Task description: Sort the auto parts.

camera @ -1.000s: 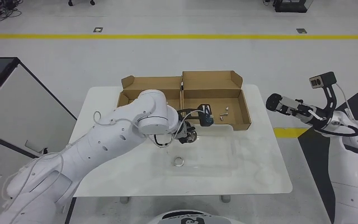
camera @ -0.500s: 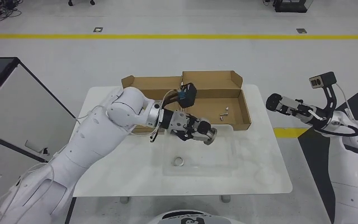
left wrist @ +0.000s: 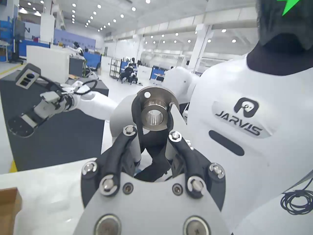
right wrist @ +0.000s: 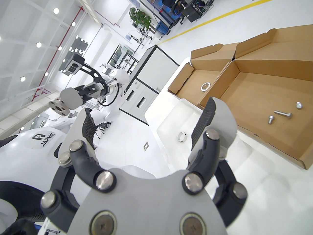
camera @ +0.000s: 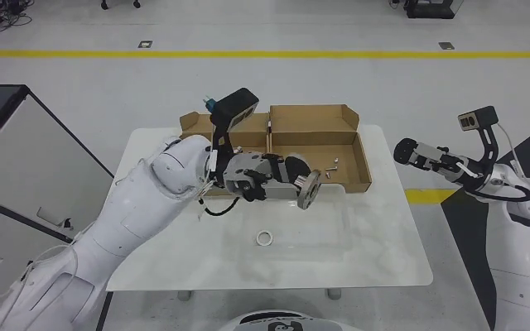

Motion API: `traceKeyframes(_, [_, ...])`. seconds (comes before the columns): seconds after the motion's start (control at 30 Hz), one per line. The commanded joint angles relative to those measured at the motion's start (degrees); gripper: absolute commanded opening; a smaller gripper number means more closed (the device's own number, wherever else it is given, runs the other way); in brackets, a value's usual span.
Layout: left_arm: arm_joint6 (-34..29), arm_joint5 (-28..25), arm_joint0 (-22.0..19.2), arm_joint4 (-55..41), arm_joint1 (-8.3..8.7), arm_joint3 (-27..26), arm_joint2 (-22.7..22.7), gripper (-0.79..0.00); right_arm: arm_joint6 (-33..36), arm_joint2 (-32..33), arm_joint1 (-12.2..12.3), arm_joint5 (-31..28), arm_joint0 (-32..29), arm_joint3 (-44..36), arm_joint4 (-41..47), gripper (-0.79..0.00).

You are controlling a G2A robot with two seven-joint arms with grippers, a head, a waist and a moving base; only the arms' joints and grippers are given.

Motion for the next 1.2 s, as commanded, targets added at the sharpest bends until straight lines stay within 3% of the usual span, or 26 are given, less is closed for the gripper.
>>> traceKeyframes(0.0, [-0.01, 0.00, 1.42, -2.97, -0.51, -0.97, -1.73, -0.785, 0.00, 0.00, 0.00, 0.00, 0.00, 0.00, 0.00, 0.000])
traceKeyframes(0.17, [-0.01, 0.00, 3.56, -8.14, -1.89, -3.86, -4.13, -0.785, 0.00, 0.00, 0.00, 0.00, 0.00, 0.00, 0.00, 0.000])
traceKeyframes(1.07, [-0.01, 0.00, 3.56, -8.14, -1.89, -3.86, -4.13, -0.785, 0.00, 0.00, 0.00, 0.00, 0.00, 0.00, 0.00, 0.000])
traceKeyframes(1.17, [2.36, 0.71, 4.78, -8.57, -2.10, -5.49, -4.28, -0.785, 0.00, 0.00, 0.00, 0.00, 0.00, 0.00, 0.00, 0.000])
